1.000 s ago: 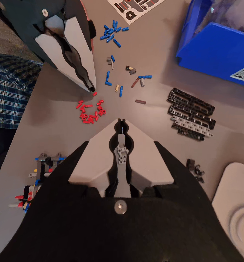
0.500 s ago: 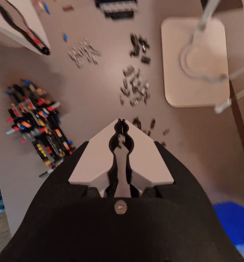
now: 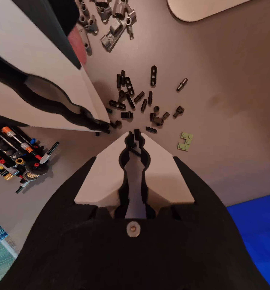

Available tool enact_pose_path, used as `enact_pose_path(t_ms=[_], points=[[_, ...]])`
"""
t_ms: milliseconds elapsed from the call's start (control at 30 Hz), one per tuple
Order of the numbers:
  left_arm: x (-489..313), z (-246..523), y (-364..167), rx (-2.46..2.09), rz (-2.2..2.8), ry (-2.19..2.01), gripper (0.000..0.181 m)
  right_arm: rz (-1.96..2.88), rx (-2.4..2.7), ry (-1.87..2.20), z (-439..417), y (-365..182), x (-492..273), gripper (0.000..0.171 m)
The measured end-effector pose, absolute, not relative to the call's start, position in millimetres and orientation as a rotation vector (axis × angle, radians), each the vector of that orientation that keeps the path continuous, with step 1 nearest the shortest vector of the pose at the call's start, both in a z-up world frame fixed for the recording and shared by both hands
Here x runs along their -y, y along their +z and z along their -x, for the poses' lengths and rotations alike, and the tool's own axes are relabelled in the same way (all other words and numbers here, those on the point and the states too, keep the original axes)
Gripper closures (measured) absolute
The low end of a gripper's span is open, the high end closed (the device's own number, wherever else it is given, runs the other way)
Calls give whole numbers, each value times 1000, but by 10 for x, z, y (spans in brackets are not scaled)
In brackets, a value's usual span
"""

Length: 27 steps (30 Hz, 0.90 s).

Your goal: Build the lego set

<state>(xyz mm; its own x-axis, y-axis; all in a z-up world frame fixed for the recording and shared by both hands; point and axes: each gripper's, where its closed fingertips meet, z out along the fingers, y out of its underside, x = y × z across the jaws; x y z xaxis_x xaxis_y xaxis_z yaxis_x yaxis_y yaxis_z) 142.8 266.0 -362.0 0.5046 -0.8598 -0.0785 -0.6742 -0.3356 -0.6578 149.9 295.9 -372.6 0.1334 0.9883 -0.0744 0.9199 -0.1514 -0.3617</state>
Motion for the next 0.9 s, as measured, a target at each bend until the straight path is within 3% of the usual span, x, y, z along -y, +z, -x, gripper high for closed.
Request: enact_pose_path(t_ms=[67,233,467,733,900], points=[[-2705,-1458,-3652,-1240,2114,-380,174,2192,1877,459,-1493,-3734,-2967,162],[-2795,-1439,-3702,-1248,2113,-339,168,2164,1862,439,-1488,-3690,-3019,171],[-2712,-1144,-3376,-1184,2084,-290,179,2044,1853,487,-1388,-3371,-2899,171],[-2052,-251,-2593,-1060,2020,-124,178,1755,1978,663,-846,-2818,-2334,166],[-1391,701,-2502,-921,2093,86,180,1543,2178,769,-290,-2786,-1655,158]])
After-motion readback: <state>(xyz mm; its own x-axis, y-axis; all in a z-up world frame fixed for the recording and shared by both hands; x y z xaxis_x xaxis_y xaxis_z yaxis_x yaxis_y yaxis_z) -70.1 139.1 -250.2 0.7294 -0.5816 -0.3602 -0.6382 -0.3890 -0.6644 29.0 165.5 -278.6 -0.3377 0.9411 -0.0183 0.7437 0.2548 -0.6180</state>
